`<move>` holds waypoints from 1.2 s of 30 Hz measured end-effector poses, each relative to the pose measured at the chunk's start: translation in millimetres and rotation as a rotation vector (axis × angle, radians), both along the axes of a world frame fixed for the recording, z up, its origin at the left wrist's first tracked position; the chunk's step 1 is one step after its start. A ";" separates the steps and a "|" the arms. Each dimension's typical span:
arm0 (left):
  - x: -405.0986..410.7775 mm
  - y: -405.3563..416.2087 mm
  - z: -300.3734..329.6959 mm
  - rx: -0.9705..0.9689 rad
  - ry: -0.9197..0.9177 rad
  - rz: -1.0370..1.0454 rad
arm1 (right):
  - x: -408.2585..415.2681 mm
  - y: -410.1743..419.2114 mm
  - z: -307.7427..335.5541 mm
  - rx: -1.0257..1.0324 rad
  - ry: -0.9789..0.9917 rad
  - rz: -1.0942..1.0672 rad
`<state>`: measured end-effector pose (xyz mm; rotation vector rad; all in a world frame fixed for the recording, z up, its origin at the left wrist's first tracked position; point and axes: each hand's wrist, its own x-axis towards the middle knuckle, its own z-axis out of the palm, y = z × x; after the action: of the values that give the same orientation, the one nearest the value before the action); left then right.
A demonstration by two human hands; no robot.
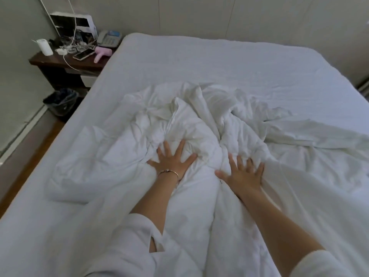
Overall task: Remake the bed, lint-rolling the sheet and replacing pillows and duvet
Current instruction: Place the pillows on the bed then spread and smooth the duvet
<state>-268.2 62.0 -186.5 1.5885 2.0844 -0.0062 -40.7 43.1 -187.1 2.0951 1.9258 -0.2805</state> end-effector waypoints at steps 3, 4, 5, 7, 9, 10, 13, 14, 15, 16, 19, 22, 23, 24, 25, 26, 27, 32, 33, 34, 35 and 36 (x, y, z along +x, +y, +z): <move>1.4 -23.3 12.2 0.026 0.021 -0.027 | -3.8 -27.3 11.0 0.085 0.117 -0.005; 2.5 -34.7 16.3 0.047 0.030 -0.033 | -4.4 -40.5 15.2 0.109 0.189 -0.015; 4.0 -48.1 19.5 0.078 0.038 -0.038 | -4.2 -55.7 19.0 0.120 0.265 -0.035; 8.5 -80.1 23.6 0.135 0.042 -0.052 | -1.4 -91.8 27.0 0.096 0.360 -0.070; 15.6 -118.8 25.7 0.124 0.018 -0.093 | 4.6 -134.9 31.5 0.018 0.336 -0.055; 19.9 -139.8 26.4 0.083 -0.005 -0.129 | 8.4 -157.3 33.0 -0.032 0.315 -0.048; 29.0 -208.2 25.9 -0.092 -0.034 -0.277 | 18.7 -225.0 37.6 -0.175 0.277 -0.022; 29.7 -230.8 24.7 -0.150 -0.021 -0.319 | 21.4 -246.0 38.5 -0.214 0.263 -0.004; 29.8 -252.5 23.1 -0.220 -0.031 -0.344 | 23.4 -264.9 40.1 -0.243 0.255 0.014; 30.5 -273.9 21.1 -0.305 -0.079 -0.348 | 25.2 -282.5 42.6 -0.267 0.253 0.032; 42.9 -329.8 20.7 -0.457 -0.267 -0.274 | 28.4 -330.7 47.4 -0.279 0.254 0.067; 68.3 -355.5 24.9 -0.420 -0.369 -0.149 | 36.8 -363.8 45.6 -0.229 0.242 0.100; 78.8 -357.4 28.4 -0.394 -0.364 -0.149 | 41.2 -371.4 46.2 -0.219 0.239 0.116; 91.0 -357.2 33.7 -0.353 -0.324 -0.170 | 47.9 -377.1 46.5 -0.212 0.225 0.139; 104.5 -355.7 39.4 -0.292 -0.261 -0.198 | 56.3 -381.2 48.7 -0.205 0.200 0.164; 119.1 -354.0 47.4 -0.232 -0.190 -0.217 | 65.8 -384.1 53.0 -0.188 0.167 0.181; 133.9 -352.9 55.6 -0.178 -0.136 -0.214 | 76.5 -386.4 58.6 -0.161 0.128 0.188; 216.7 -362.3 85.4 0.004 -0.037 -0.116 | 161.5 -405.9 91.2 -0.082 0.000 0.090; 232.9 -366.1 90.5 0.008 -0.079 -0.098 | 183.7 -414.4 94.9 -0.093 -0.008 0.083; 249.2 -370.1 95.7 0.000 -0.151 -0.089 | 206.0 -424.1 97.8 -0.106 -0.003 0.081; 265.6 -373.3 100.1 0.002 -0.245 -0.098 | 227.5 -434.2 99.8 -0.109 0.016 0.083; 283.0 -375.8 103.4 0.017 -0.359 -0.130 | 247.8 -444.4 100.8 -0.106 0.042 0.088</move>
<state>14.8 -313.7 -83.1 1.5977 1.7094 0.2340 207.1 -401.3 -86.4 1.9468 1.9742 -0.4014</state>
